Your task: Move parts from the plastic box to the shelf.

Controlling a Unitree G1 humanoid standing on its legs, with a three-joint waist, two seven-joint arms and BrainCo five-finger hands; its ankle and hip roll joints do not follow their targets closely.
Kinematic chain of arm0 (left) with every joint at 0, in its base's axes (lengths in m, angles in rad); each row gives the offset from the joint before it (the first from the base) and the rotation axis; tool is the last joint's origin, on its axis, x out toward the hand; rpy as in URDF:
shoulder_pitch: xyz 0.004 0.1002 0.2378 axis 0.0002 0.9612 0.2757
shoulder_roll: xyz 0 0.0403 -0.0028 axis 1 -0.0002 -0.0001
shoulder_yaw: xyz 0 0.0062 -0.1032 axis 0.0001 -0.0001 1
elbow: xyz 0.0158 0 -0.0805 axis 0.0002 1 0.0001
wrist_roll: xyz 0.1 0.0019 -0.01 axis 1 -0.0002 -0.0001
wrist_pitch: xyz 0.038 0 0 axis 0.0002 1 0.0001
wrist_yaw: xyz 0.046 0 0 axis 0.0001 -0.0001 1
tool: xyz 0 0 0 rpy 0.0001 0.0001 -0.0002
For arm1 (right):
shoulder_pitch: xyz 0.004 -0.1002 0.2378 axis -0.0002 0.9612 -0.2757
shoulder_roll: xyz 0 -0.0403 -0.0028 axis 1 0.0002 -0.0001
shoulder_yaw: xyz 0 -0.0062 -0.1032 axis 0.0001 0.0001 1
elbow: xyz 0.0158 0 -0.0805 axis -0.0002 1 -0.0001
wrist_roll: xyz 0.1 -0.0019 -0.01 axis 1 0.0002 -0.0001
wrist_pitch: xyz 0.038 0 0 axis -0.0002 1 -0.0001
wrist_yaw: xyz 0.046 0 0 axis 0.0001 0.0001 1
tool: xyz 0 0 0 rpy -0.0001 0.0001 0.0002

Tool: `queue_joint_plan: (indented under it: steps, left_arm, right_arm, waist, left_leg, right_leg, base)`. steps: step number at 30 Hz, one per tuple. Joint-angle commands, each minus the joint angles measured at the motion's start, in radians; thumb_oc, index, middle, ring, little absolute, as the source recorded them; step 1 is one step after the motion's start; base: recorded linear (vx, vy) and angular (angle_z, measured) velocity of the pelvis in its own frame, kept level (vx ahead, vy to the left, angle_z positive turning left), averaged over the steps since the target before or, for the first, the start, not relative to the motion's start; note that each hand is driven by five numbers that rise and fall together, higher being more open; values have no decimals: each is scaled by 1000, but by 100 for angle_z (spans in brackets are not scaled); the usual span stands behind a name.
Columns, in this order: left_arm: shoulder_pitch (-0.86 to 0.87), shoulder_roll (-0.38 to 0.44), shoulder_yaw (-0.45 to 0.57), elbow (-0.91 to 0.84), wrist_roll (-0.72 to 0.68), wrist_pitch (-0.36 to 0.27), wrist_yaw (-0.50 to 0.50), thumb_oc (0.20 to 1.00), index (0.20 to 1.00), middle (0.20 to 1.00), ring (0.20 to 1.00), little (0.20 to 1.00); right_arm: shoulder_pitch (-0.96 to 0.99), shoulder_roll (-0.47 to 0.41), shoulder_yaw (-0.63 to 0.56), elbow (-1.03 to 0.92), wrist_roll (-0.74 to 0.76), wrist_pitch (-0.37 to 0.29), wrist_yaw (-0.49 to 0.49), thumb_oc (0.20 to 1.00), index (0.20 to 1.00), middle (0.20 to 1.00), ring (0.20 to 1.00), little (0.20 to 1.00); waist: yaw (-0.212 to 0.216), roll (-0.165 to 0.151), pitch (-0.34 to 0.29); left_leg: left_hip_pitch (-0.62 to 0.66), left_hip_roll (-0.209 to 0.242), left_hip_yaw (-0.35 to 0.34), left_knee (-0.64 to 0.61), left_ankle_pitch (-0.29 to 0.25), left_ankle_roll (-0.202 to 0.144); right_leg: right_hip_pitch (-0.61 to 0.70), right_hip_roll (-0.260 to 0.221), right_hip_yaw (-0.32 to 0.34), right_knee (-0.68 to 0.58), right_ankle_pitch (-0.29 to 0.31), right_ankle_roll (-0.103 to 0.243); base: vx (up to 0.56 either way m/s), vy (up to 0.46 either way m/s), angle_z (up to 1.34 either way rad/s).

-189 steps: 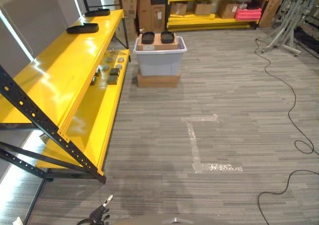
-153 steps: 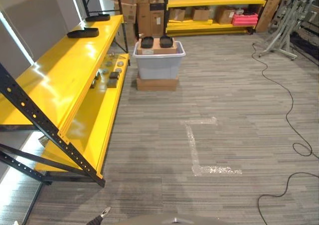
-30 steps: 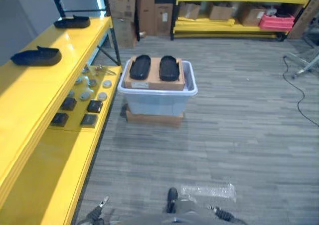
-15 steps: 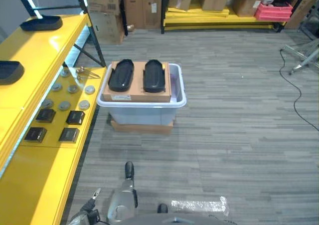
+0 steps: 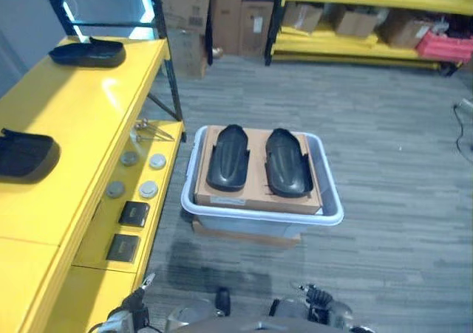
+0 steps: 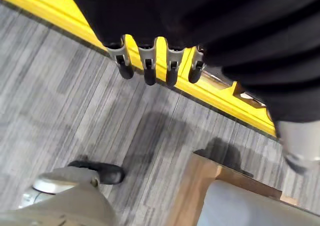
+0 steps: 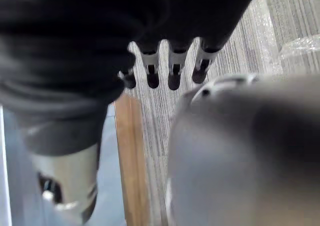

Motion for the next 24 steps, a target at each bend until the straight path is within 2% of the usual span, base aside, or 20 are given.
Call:
queue_joint_plan:
  steps: [1,5,8,15,22,24]
  left_arm:
    - [19,20,44,-25,-50,8,19,1000,1000,1000,1000,1000]
    - [27,-2,52,-7,-27,3,14,1000,1000,1000,1000,1000]
    - [53,-15,58,13,41,-7,-3,1000,1000,1000,1000,1000]
    - [63,-10,58,12,41,-11,-22,1000,1000,1000,1000,1000]
    - [67,-7,53,10,64,1,-15,1000,1000,1000,1000,1000]
    - [74,-4,52,3,68,5,-9,1000,1000,1000,1000,1000]
  right_arm:
    - [23,-10,12,18,-19,-13,5,1000,1000,1000,1000,1000]
    - [23,-16,0,22,-34,-8,-3,1000,1000,1000,1000,1000]
    - [31,-22,-20,35,-20,17,-23,1000,1000,1000,1000,1000]
    - [44,-19,-45,66,-20,18,-34,1000,1000,1000,1000,1000]
    - [42,-19,-70,68,73,-53,-77,1000,1000,1000,1000,1000]
    - [34,-28,-98,16,218,-132,-97,1000,1000,1000,1000,1000]
  waist:
    - [7,-44,12]
    - [16,-58,-10]
    - [20,-65,-38]
    - [16,-58,-57]
    - [17,-56,-63]
    - [16,-55,-65]
  left_leg:
    - [-88,83,-15,81,-46,-23]
    - [-65,99,-22,36,-25,-48]
    - [-22,114,-20,-23,-13,-67]
    - [6,132,-1,-61,-11,-75]
    - [19,139,4,-70,-12,-79]
    - [27,145,12,-76,-8,-83]
  right_leg:
    - [99,-19,36,-124,221,28]
    - [168,-3,15,-233,211,35]
    - [215,9,2,-301,210,33]
    - [228,17,-11,-314,198,30]
    - [236,23,-22,-323,198,31]
    - [244,24,-28,-328,199,31]
  base:
    - [32,-231,53]
    - [78,-112,51]
    - [102,-66,-42]
    - [19,-28,-16]
    - [5,-39,3]
    - [27,-60,17]
